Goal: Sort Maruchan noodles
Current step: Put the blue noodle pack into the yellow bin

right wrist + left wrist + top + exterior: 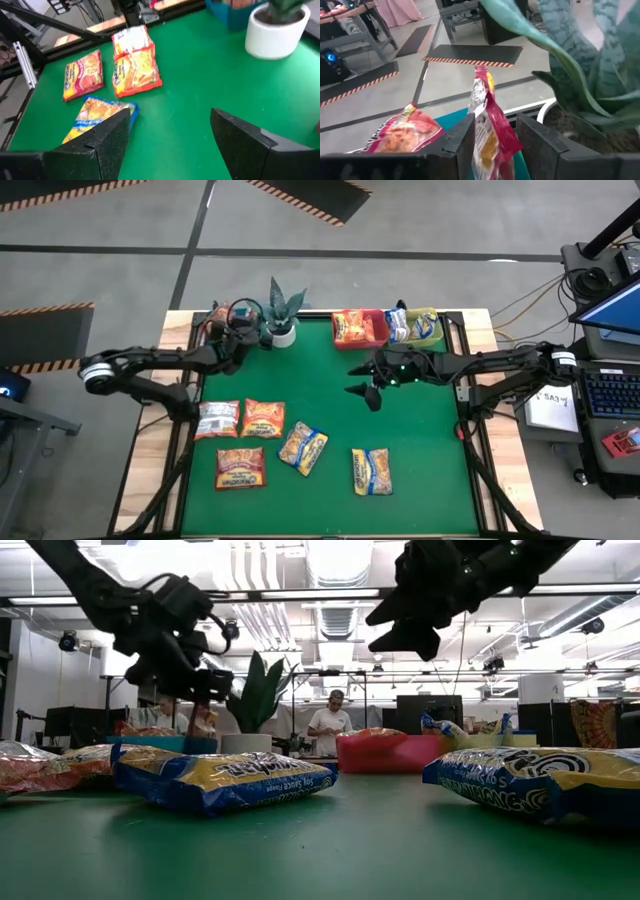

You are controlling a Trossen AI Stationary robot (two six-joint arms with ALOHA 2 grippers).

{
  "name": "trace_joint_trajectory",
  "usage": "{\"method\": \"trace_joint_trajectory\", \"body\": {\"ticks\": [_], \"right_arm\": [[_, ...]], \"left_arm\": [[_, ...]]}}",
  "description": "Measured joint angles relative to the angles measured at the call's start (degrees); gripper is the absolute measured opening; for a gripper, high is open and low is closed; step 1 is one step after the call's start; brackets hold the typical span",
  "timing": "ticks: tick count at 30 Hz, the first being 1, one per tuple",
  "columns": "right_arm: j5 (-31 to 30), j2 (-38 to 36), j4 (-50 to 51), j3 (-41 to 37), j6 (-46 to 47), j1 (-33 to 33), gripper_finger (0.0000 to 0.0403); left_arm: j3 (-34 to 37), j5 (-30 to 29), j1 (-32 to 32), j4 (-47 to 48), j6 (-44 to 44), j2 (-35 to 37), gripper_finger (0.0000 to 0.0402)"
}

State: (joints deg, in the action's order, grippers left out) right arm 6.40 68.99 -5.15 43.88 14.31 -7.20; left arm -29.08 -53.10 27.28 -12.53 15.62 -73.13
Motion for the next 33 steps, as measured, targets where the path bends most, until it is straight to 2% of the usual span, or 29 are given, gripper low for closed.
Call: {"method": "trace_joint_trajectory", "body": {"ticks": [4,9,13,16,18,21,24,26,30,33], "right_arm": [[0.14,-0.02,4.02,0.0,3.77,1.22,0.0257],[0.1,0.02,9.17,0.0,11.86,3.35,0.0256],[3.06,0.02,9.73,0.0,18.16,5.36,0.0254],[6.01,0.04,9.95,0.19,22.78,6.69,0.0254],[6.98,0.11,11.21,1.34,25.27,7.63,0.0254],[8.11,0.23,15.17,4.22,28.35,9.35,0.0254],[9.03,0.5,22.36,8.03,32.21,11.65,0.0254],[9.04,0.5,26.12,10.4,34.87,13.56,0.0254],[8.57,0.48,30.2,13.84,39.98,17.94,0.0254],[7.83,0.46,30.09,14.9,41.64,21.4,0.0254]], "left_arm": [[0.0,0.14,-3.0,6.31,0.52,4.16,0.0128],[0.0,0.15,-9.87,11.13,0.55,8.76,0.0128],[0.0,0.31,-17.08,12.08,-4.19,11.39,0.0128],[0.0,2.66,-22.87,12.15,-8.69,12.82,0.0128],[0.0,6.06,-26.51,12.21,-10.92,13.7,0.0128],[-0.34,15.85,-31.31,12.54,-13.42,14.79,0.0128],[-2.08,26.46,-35.25,12.24,-11.94,15.04,0.0128],[-3.5,31.33,-37.53,12.06,-9.04,14.74,0.0127],[-5.83,37.24,-42.34,12.15,-3.93,12.82,0.012],[-6.97,37.66,-46.32,12.12,-1.79,10.47,0.0112]]}}
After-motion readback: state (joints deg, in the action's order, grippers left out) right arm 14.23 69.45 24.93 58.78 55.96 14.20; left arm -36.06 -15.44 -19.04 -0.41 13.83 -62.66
